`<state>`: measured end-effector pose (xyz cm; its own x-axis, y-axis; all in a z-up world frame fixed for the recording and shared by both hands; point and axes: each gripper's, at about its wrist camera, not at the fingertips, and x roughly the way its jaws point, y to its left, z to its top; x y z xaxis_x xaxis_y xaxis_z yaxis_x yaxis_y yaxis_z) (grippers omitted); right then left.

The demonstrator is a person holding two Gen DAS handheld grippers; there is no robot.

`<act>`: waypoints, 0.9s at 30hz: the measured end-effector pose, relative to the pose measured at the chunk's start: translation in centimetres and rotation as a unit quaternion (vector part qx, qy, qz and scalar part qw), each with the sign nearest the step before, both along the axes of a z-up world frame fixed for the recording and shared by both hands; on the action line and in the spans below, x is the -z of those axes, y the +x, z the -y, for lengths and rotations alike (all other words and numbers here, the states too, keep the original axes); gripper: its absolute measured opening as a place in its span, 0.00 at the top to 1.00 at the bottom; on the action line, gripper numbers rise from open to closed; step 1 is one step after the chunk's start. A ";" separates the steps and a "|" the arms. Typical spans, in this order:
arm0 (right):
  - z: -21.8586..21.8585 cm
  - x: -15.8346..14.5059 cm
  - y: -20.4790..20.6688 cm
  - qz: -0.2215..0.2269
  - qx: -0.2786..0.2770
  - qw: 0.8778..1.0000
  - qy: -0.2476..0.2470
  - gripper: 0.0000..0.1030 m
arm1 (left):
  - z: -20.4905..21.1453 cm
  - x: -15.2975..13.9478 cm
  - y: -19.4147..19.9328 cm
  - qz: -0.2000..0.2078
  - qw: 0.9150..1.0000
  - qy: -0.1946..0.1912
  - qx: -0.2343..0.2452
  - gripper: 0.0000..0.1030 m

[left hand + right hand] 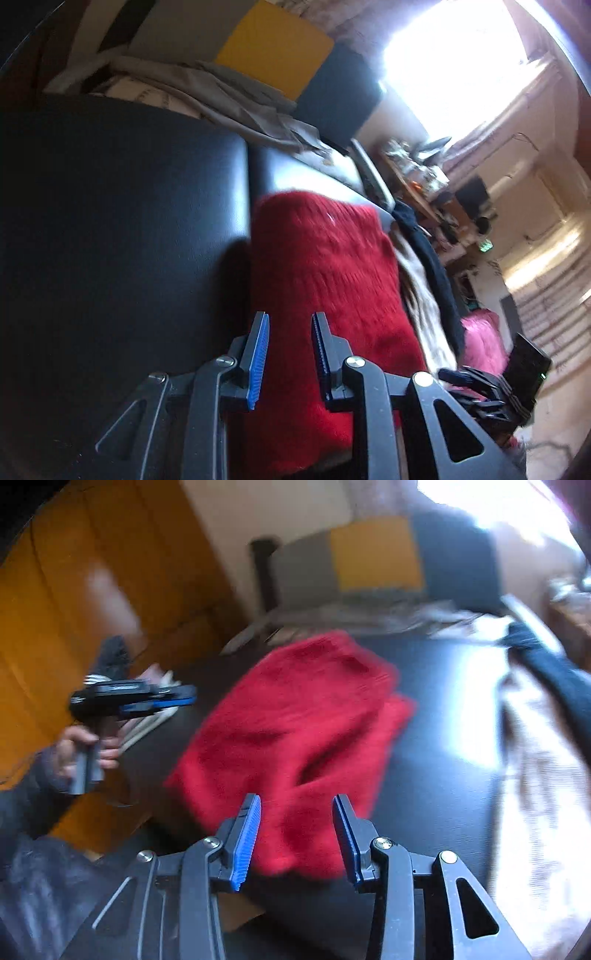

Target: Fold clothes

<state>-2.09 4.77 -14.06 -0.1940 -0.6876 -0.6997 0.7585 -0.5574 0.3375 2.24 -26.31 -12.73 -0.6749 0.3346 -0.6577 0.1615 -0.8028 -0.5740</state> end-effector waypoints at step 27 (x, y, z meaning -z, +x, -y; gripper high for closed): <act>-1.5 0.3 -3.6 0.075 0.120 0.989 -0.034 0.28 | -5.8 2.9 -3.7 -0.039 0.990 -0.049 0.124 0.78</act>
